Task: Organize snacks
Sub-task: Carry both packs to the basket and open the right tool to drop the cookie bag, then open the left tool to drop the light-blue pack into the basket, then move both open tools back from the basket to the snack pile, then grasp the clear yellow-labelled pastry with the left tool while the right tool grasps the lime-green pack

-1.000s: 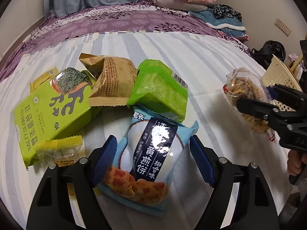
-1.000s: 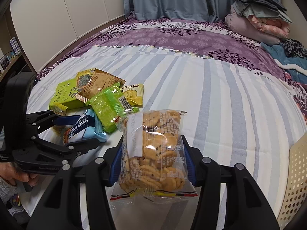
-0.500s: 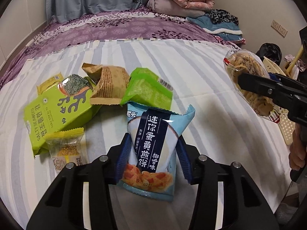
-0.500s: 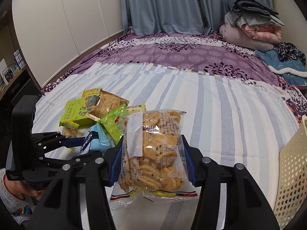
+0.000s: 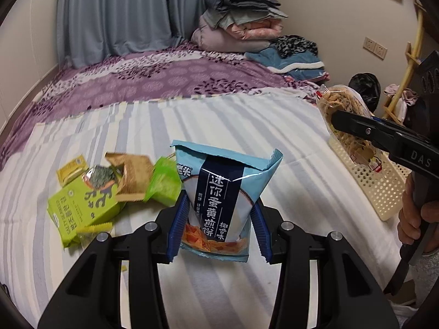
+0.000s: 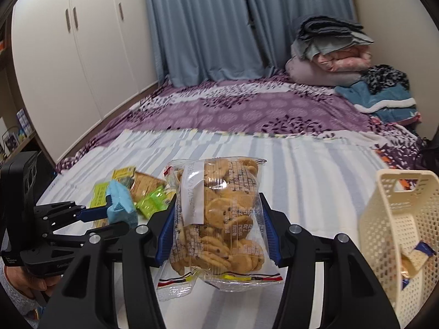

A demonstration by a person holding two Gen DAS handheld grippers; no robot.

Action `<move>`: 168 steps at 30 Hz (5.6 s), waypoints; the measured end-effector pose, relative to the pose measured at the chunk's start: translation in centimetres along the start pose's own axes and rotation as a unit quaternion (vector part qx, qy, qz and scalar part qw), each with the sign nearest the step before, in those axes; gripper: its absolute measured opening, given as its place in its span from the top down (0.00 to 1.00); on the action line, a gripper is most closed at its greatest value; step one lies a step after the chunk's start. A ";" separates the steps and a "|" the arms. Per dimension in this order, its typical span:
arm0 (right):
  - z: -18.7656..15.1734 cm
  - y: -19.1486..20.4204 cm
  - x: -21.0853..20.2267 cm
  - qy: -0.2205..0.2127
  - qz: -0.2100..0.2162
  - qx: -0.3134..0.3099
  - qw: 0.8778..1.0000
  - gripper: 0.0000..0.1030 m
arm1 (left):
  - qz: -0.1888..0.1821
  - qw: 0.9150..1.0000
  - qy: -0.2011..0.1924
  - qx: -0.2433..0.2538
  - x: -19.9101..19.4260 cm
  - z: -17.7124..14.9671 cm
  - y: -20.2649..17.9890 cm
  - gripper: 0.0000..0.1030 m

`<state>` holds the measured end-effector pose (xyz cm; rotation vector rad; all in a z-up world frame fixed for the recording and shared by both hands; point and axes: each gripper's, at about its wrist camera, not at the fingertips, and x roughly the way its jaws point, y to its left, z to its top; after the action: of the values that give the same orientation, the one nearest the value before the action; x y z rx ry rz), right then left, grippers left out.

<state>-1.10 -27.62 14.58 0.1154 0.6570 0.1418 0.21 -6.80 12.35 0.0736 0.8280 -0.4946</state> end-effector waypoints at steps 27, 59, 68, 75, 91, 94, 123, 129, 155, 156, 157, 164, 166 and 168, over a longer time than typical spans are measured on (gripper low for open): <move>-8.7 -19.3 -11.4 -0.015 -0.209 0.164 0.964 0.47 | -0.112 0.988 -0.016 0.109 -0.4 5.7 -17.0 0.56; -11.4 -20.9 -12.1 0.022 -0.241 0.128 0.962 0.36 | -0.207 0.968 -0.005 0.140 6.1 11.6 -32.7 0.07; -10.3 -19.7 -12.4 0.007 -0.235 0.119 0.965 0.34 | -0.156 0.977 -0.015 0.146 5.0 10.7 -29.9 0.07; -8.7 -17.9 -12.0 -0.006 -0.222 0.105 0.969 0.28 | -0.113 0.984 -0.020 0.139 3.9 9.7 -27.1 0.03; -5.4 -12.5 -9.2 -0.003 -0.176 0.068 0.982 0.16 | -0.035 0.998 0.001 0.060 3.3 6.7 -16.6 0.03; -5.0 -11.2 -8.5 0.001 -0.176 0.058 0.983 0.11 | -0.019 0.999 -0.001 0.049 2.9 6.4 -14.5 0.03; -4.4 1.1 1.6 0.094 -0.058 0.026 0.994 0.05 | 0.117 0.983 0.052 -0.128 1.6 -3.1 8.5 0.03; -4.7 3.1 3.2 0.112 -0.042 0.012 0.993 0.05 | 0.138 0.977 0.069 -0.150 1.7 -5.7 11.8 0.03; -5.6 7.9 10.3 0.177 0.018 0.010 0.984 0.05 | 0.114 0.976 0.055 -0.176 3.2 -8.6 15.4 0.63; -5.6 8.0 10.8 0.182 0.024 0.017 0.983 0.05 | 0.112 0.976 0.051 -0.178 2.8 -8.6 15.4 0.63; -5.5 8.2 11.3 0.185 0.029 0.022 0.982 0.05 | 0.110 0.976 0.048 -0.179 2.5 -8.6 15.5 0.63; -3.9 9.6 14.7 0.181 0.050 0.041 0.981 0.05 | 0.104 0.977 0.023 -0.185 0.0 -8.3 15.6 0.63; -3.3 9.9 15.9 0.180 0.056 0.047 0.981 0.05 | 0.104 0.977 0.017 -0.187 -0.6 -8.2 15.7 0.63; -3.0 10.2 17.2 0.182 0.060 0.058 0.980 0.05 | 0.103 0.977 0.013 -0.187 -1.2 -8.0 15.8 0.63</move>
<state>9.52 -14.54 3.50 0.2448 1.0258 0.2440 1.14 9.69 5.71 -0.1813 0.9160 -0.1370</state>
